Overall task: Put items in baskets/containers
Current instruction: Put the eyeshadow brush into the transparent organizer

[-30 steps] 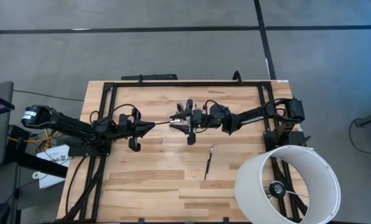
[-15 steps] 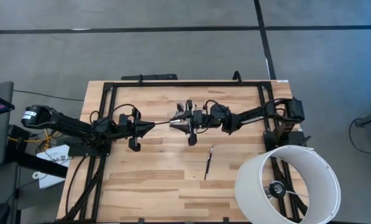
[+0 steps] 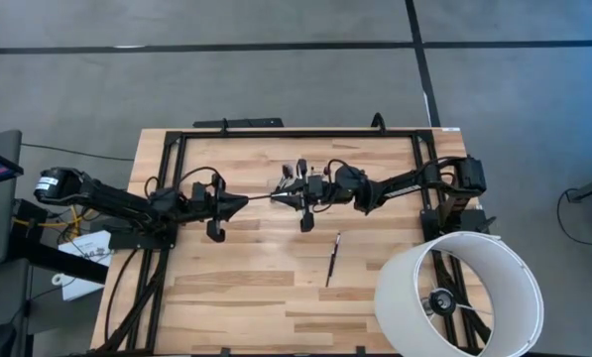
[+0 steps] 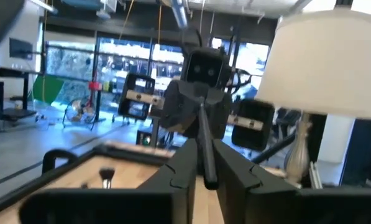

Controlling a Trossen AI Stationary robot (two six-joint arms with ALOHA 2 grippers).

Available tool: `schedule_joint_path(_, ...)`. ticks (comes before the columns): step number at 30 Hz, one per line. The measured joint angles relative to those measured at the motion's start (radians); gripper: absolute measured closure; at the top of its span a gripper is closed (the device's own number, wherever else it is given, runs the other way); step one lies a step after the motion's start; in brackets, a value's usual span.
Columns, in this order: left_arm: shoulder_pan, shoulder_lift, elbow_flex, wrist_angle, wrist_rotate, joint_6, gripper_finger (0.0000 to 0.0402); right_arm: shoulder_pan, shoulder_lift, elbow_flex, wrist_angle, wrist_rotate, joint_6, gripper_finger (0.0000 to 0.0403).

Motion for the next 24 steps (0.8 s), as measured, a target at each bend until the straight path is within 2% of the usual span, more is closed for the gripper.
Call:
schedule_joint_path(3, 0.0, 0.0, 0.0, -0.049, -0.004, -0.006, 0.0335, 0.0, -0.007, 0.0, -0.063, 0.036, 0.003, 0.0395)
schedule_joint_path(6, 0.001, 0.0, 0.0, -0.112, -0.024, -0.059, 0.0316, 0.002, -0.051, 0.025, -0.248, 0.101, 0.006, 0.0389)
schedule_joint_path(13, 0.004, 0.026, 0.0, -0.19, -0.109, -0.11, 0.0279, 0.011, -0.217, 0.235, -1.075, 0.263, 0.013, 0.0396)
schedule_joint_path(16, 0.001, 0.042, 0.0, -0.189, -0.088, -0.129, 0.0272, -0.002, -0.247, 0.328, -1.385, 0.406, 0.091, 0.0392)
schedule_joint_path(19, 0.003, 0.053, 0.0, -0.188, -0.099, -0.151, 0.0271, -0.026, -0.25, 0.37, -1.605, 0.538, 0.169, 0.0382)
schedule_joint_path(21, 0.002, 0.06, 0.0, -0.186, -0.097, -0.157, 0.0271, -0.053, -0.24, 0.377, -1.687, 0.542, 0.215, 0.0382)
schedule_joint_path(24, 0.003, 0.065, 0.0, -0.183, -0.099, -0.161, 0.027, -0.091, -0.212, 0.373, -1.812, 0.46, 0.251, 0.0394)
